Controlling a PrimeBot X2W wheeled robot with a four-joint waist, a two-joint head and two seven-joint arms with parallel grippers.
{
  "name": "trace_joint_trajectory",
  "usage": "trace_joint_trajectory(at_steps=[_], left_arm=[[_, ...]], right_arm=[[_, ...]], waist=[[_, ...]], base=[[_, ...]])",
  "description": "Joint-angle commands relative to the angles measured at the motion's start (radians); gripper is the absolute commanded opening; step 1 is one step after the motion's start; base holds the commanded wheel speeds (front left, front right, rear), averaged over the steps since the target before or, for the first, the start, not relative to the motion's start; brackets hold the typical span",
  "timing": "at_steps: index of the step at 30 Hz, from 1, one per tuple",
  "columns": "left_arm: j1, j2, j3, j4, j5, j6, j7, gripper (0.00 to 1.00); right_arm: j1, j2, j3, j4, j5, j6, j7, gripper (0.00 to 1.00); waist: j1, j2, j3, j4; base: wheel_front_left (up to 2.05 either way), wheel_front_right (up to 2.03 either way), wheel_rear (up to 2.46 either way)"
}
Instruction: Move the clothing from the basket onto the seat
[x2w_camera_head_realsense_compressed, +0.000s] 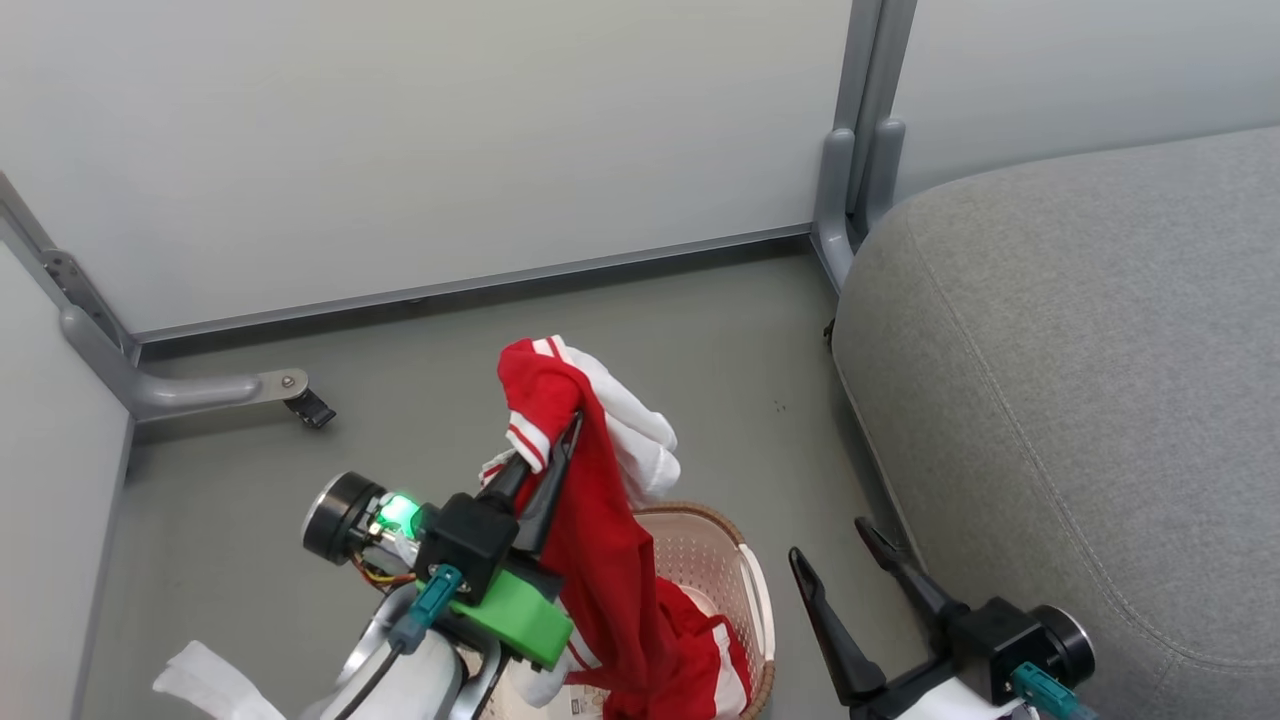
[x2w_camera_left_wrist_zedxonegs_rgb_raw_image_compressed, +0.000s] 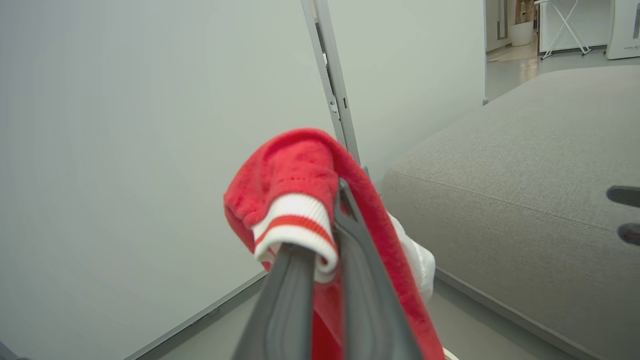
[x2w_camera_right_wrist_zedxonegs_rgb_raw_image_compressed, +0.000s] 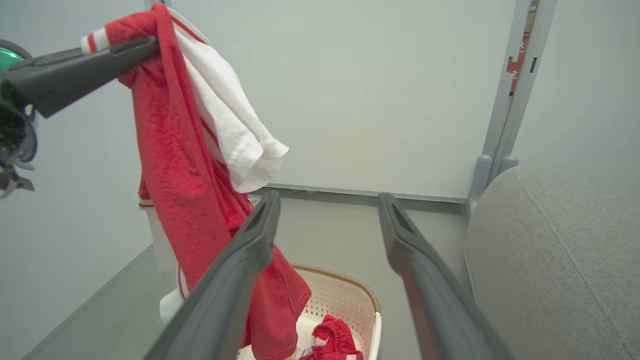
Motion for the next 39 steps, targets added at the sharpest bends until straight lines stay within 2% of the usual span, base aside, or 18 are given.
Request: trace_joint_trajectory(at_steps=[1,11,22,30,31,32,33,34,39], left_arm=[[-0.025,-0.01,-0.007,-0.004,-0.006,-0.012,0.005,0.0],[-0.102,-0.097,-0.065,-0.054,-0.081,-0.099,0.101,0.0],[-0.14,-0.153,-0.178,-0.174,-0.137,-0.136,0.196,0.0],[-0.144,-0.156,-0.224,-0.244,-0.184,-0.145,0.241,0.0],[-0.143,-0.152,-0.225,-0.246,-0.188,-0.145,0.243,0.0],[-0.141,-0.147,-0.225,-0.246,-0.19,-0.146,0.248,0.0],[-0.139,-0.144,-0.222,-0.245,-0.192,-0.146,0.249,0.0],[-0.137,-0.139,-0.22,-0.241,-0.194,-0.145,0.248,0.0],[-0.121,-0.124,-0.208,-0.225,-0.203,-0.134,0.244,0.0]], right_arm=[[-0.017,-0.003,0.012,0.002,0.01,0.0,-0.001,1.0],[-0.074,-0.003,0.082,0.01,0.047,0.0,-0.001,1.0],[-0.081,-0.003,0.087,0.027,0.064,0.0,-0.001,1.0],[-0.069,-0.002,0.077,0.08,0.057,0.0,0.0,1.0],[-0.07,-0.003,0.087,0.085,0.054,0.0,0.0,0.97],[-0.073,-0.002,0.098,0.089,0.054,0.0,0.0,0.53],[-0.072,-0.003,0.101,0.099,0.065,0.0,0.0,0.43],[-0.071,-0.004,0.101,0.11,0.076,-0.001,0.0,0.0],[-0.081,-0.003,0.107,0.117,0.078,-0.001,-0.001,0.0]], waist=[[0.0001,-0.0001,0.0,0.003],[0.0001,-0.0001,0.008,0.024],[0.0001,-0.0001,0.017,0.046],[0.0001,-0.0001,0.017,0.056],[0.0001,-0.0001,0.016,0.056],[0.0001,-0.0001,0.016,0.056],[0.0001,-0.0001,0.016,0.057],[0.0001,-0.0001,0.015,0.057],[0.0001,-0.0001,0.015,0.056]], base=[[0.0,0.0,0.0],[0.0,0.0,0.0],[0.0,0.0,0.0],[0.0,0.0,0.0],[0.0,0.0,0.0],[0.0,0.0,0.0],[0.0,0.0,0.0],[0.0,0.0,0.0],[0.0,0.0,0.0]])
